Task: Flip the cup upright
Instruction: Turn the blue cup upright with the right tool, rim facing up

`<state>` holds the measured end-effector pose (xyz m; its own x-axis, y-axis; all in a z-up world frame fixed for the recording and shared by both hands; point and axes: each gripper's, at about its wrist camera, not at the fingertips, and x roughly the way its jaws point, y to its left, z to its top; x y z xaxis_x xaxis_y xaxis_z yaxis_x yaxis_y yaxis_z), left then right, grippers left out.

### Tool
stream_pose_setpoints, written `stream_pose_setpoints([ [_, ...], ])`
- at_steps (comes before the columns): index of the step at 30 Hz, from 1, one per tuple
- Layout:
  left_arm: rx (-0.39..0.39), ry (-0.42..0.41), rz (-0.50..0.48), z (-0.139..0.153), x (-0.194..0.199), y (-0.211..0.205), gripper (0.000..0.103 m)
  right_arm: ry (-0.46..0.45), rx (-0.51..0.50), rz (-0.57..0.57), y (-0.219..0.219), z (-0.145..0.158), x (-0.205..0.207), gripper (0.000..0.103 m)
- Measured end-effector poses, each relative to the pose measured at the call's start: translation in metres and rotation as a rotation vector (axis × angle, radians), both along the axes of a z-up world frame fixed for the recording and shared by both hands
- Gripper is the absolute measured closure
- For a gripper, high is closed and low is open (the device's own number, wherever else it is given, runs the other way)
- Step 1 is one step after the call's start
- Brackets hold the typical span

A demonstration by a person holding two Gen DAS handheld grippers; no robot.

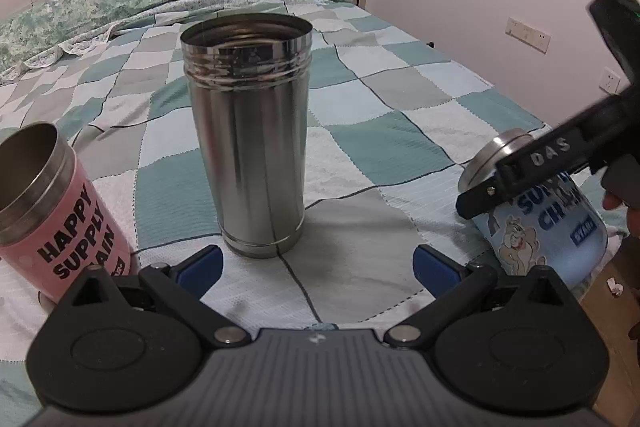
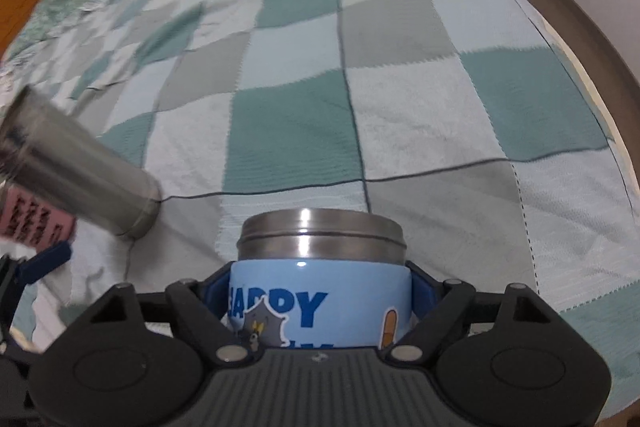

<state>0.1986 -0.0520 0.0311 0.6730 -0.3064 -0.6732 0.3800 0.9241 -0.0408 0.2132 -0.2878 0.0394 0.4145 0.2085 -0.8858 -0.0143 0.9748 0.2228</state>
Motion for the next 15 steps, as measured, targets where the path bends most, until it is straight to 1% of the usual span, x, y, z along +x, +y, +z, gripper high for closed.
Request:
stream_pose_setpoints([
  [5,-0.009,-0.005,-0.002,0.003,-0.006,-0.001,0.0,-0.17,0.047,0.014,-0.01,0.02,-0.03,0.02],
  [8,-0.019,-0.017,0.002,0.006,-0.01,0.001,0.0,-0.296,0.053,0.026,-0.013,0.035,-0.046,0.02],
  [10,-0.035,-0.028,0.007,0.009,-0.011,0.002,0.0,-0.374,0.035,0.028,-0.012,0.042,-0.05,0.02],
  [13,-0.041,-0.046,0.021,0.014,-0.011,0.005,0.0,-0.494,-0.035,0.028,-0.006,0.052,-0.053,0.02],
  [15,-0.042,-0.055,0.033,0.015,-0.01,0.006,0.0,-0.565,-0.061,0.026,-0.003,0.056,-0.052,0.02],
])
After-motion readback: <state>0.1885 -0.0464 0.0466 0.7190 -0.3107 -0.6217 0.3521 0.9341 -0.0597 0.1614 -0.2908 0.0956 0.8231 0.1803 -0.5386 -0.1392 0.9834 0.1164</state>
